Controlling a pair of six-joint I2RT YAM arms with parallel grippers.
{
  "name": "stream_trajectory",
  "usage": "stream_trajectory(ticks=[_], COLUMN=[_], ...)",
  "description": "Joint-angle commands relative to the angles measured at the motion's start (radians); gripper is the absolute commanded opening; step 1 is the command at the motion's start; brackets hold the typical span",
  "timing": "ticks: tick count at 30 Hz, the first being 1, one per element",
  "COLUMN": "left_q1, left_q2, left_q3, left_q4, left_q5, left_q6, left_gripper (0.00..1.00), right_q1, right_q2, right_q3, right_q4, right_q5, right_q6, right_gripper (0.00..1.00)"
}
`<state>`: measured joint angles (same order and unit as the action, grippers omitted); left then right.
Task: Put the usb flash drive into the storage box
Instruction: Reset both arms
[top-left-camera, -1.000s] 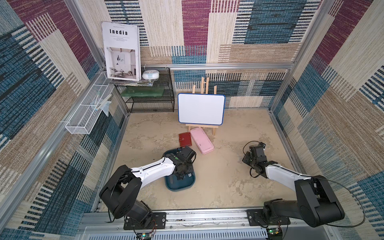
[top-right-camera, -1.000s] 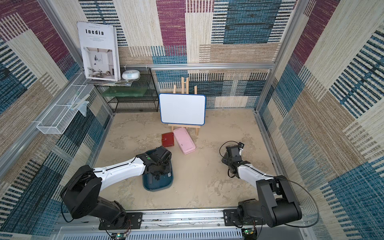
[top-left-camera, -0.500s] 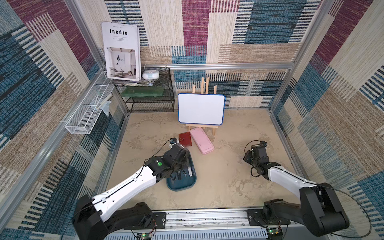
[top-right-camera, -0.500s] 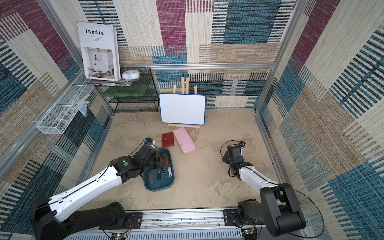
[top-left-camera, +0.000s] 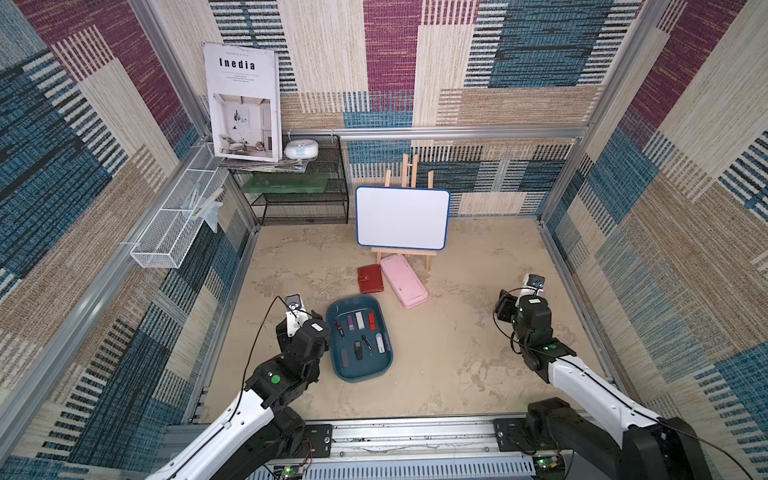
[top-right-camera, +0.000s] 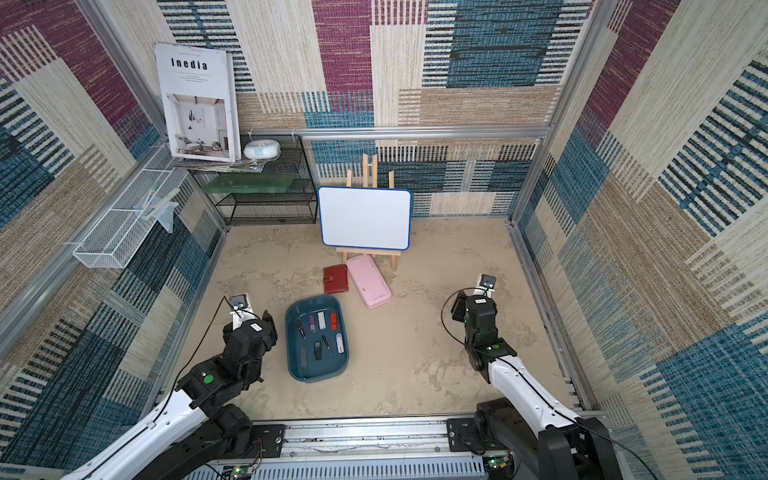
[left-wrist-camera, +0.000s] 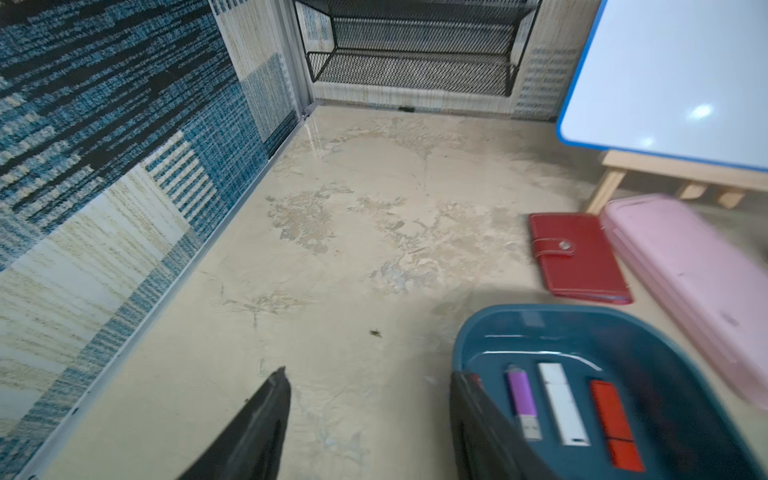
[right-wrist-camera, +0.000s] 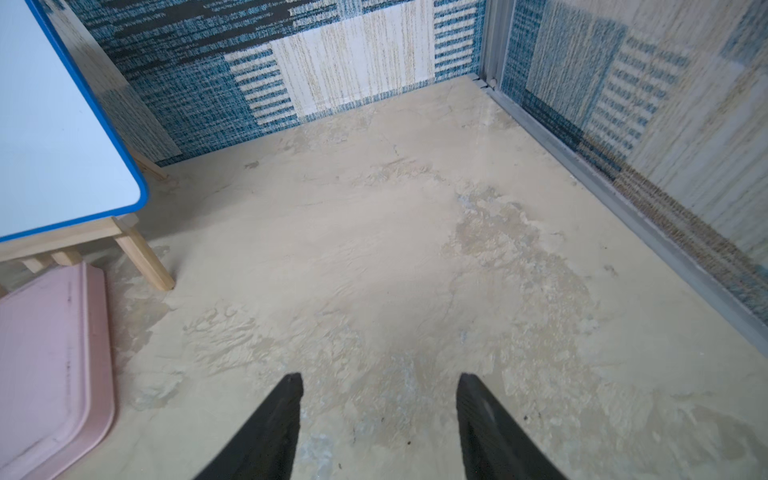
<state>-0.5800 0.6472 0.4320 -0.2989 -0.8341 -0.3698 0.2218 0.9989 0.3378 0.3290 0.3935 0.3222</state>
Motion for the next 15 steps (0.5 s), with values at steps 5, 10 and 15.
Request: stream_trajectory(ticks=[5, 10, 15], left_q1=[0.257, 0.461, 0.512], left_q2=[0.013, 0.33, 0.57], left_q3=[-0.266, -0.22, -0.152], left_q4=[0.621, 0.794, 1.001], left_q5=[0.223, 0.434, 0.559], left_q6=[0.283, 0.243, 0.301], left_gripper=[0.75, 0.75, 0.73], right_q1=[-0.015, -0.07, -0.085], right_q2=[0.173, 0.379, 0.433], right_q3=[-0.012, -0.032, -0.053], right_q4=[0.404, 0.626, 0.789], right_q5=[0.095, 0.017, 0.051], right_q6=[-0.223, -0.271, -0.363], right_gripper=[0.65, 0.66, 0.64])
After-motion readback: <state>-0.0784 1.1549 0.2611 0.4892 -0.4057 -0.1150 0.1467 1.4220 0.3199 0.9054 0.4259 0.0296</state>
